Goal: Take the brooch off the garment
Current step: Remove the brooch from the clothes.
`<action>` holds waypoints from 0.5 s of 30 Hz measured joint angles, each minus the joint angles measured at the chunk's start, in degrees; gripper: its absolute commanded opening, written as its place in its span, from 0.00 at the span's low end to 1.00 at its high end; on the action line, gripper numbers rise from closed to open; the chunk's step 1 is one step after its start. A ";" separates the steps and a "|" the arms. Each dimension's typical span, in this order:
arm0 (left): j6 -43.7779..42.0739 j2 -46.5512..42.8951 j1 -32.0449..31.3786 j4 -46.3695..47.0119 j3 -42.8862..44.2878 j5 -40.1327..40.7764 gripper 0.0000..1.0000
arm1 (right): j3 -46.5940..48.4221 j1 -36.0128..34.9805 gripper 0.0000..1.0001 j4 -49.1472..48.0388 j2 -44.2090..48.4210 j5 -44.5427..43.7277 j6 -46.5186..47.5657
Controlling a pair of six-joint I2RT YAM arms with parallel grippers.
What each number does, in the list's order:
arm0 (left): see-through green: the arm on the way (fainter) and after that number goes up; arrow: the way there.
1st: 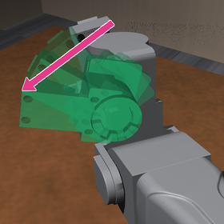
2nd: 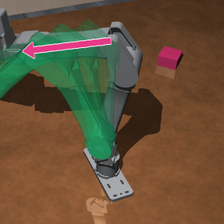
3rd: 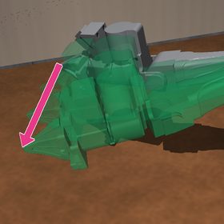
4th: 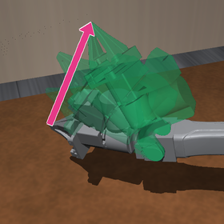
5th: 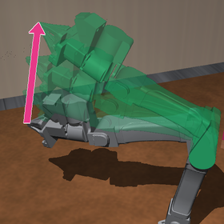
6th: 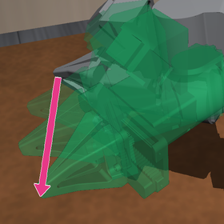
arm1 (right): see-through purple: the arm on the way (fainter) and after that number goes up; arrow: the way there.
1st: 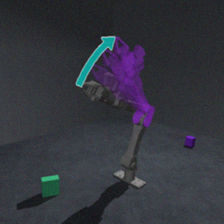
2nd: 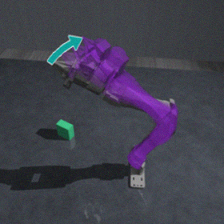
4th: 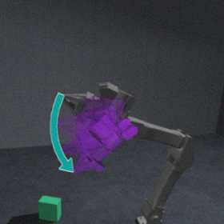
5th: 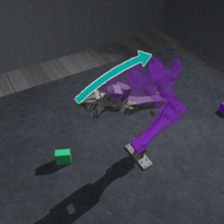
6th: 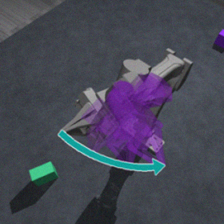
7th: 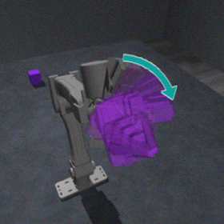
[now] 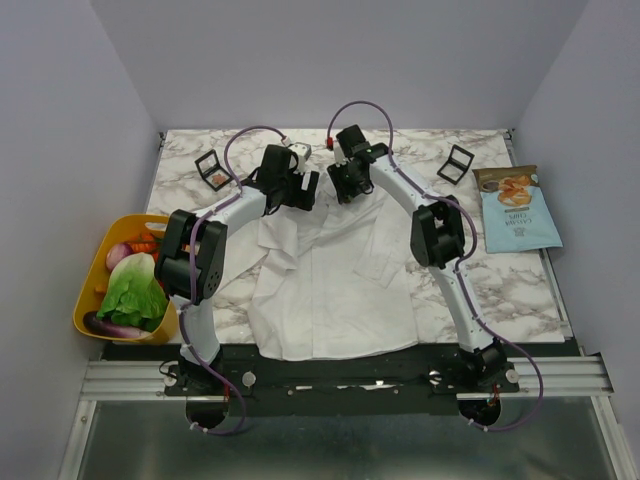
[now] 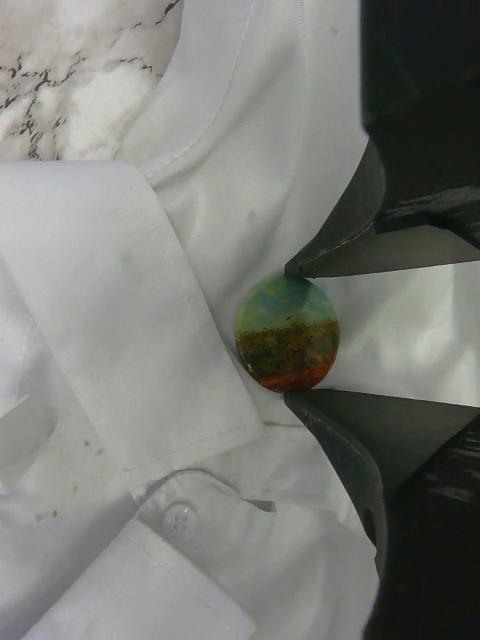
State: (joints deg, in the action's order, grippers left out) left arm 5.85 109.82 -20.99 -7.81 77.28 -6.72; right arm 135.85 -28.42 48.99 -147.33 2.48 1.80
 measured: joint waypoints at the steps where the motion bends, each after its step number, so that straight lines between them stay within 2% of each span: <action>1: 0.00 0.00 0.00 0.00 0.00 0.00 0.99 | -0.35 0.00 0.47 -0.15 0.22 0.17 0.09; 8: -0.07 -0.04 0.04 -0.02 -0.57 -0.02 0.99 | -2.38 0.31 0.46 -0.46 1.77 3.85 0.48; 15: -1.90 -1.20 0.59 0.02 -0.57 -1.51 0.99 | -6.95 1.70 0.45 -0.59 6.56 12.72 0.85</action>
State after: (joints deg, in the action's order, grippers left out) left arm 3.95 108.62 -20.40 -7.79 76.71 -8.23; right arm 128.90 -26.72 48.40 -140.77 15.20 2.66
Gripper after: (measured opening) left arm 0.988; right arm 0.518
